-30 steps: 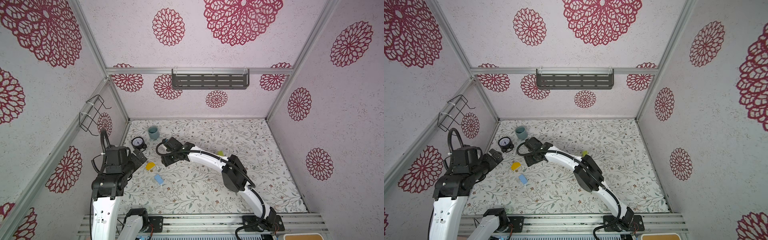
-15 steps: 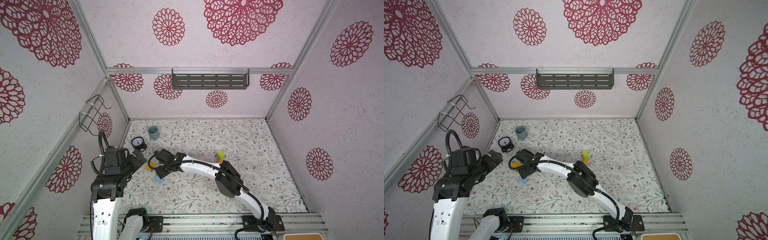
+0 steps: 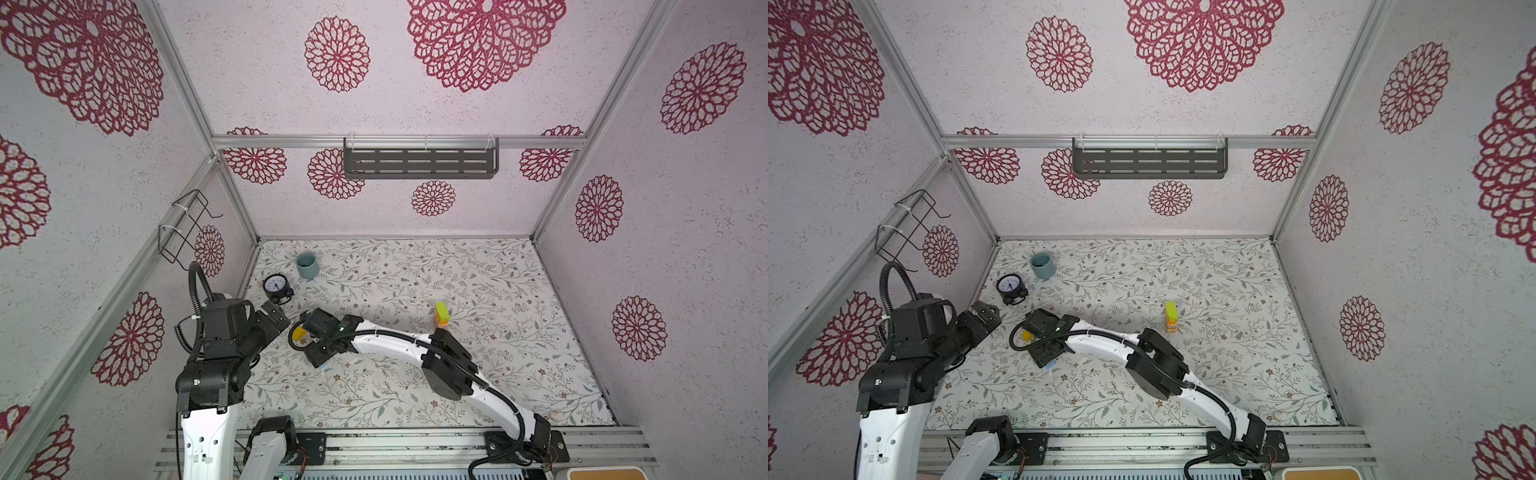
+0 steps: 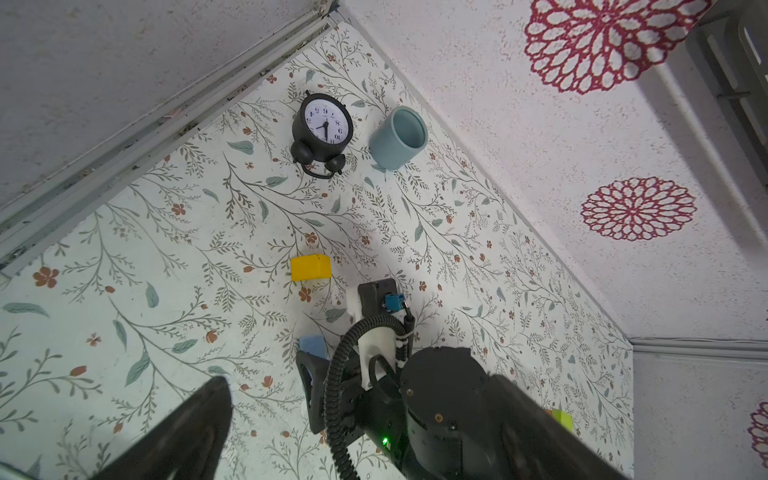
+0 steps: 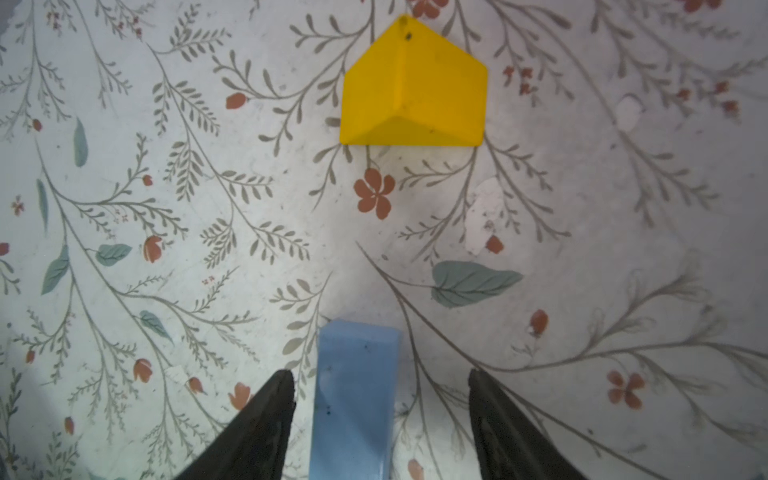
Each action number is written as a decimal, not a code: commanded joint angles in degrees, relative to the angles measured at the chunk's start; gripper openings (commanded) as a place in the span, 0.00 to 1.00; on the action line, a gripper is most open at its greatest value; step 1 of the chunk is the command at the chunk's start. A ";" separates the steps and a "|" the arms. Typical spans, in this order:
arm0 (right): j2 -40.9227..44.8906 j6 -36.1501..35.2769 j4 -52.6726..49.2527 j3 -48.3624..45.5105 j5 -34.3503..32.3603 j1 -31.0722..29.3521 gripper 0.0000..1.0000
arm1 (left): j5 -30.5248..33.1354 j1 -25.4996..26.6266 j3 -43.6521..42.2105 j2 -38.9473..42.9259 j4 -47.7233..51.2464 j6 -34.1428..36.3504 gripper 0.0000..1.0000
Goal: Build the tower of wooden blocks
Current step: 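Grasp the light blue block with the right gripper, then carry the light blue block with the right gripper over the stack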
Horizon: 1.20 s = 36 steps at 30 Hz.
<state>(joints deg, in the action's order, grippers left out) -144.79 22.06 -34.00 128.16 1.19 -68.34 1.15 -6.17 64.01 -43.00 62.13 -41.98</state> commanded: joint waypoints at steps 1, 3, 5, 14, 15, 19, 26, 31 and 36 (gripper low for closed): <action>-0.67 -0.88 -2.71 1.97 -2.25 -1.89 0.68 | 0.52 -0.77 0.42 0.62 0.27 1.10 0.97; -0.67 -0.88 -3.24 1.99 -2.97 -2.15 0.65 | 0.51 -0.82 0.42 0.72 0.27 1.17 0.97; -0.59 -0.71 -3.83 1.97 -3.57 -2.25 0.62 | 0.44 -0.88 0.33 0.75 0.27 1.23 0.97; 0.01 -0.77 -6.16 1.92 -6.34 -2.72 0.42 | -0.09 -1.21 0.48 1.08 0.71 1.58 0.97; 0.05 -0.94 -6.61 1.93 -7.10 -2.85 0.41 | -0.09 -1.31 0.50 1.12 0.87 1.65 0.97; 1.04 -1.32 -8.18 1.84 -9.46 -2.86 0.33 | -0.31 -1.40 0.68 1.33 1.09 1.76 0.97; 6.17 -1.00 -7.22 -2.60 -10.34 -1.65 0.27 | -5.57 -1.52 0.84 1.28 -1.53 3.23 0.97; 13.20 0.28 -3.97 -10.37 -9.88 2.56 0.25 | -8.76 -1.40 -0.20 0.22 -4.79 2.80 0.97; 21.87 2.95 -0.28 -19.70 -9.28 7.52 0.25 | -10.56 0.97 -4.22 -2.66 -9.89 -0.50 0.97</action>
<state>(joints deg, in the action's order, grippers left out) -130.76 22.57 -36.64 110.63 -7.25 -64.07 -7.35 -6.46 61.82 -43.72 56.77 -41.23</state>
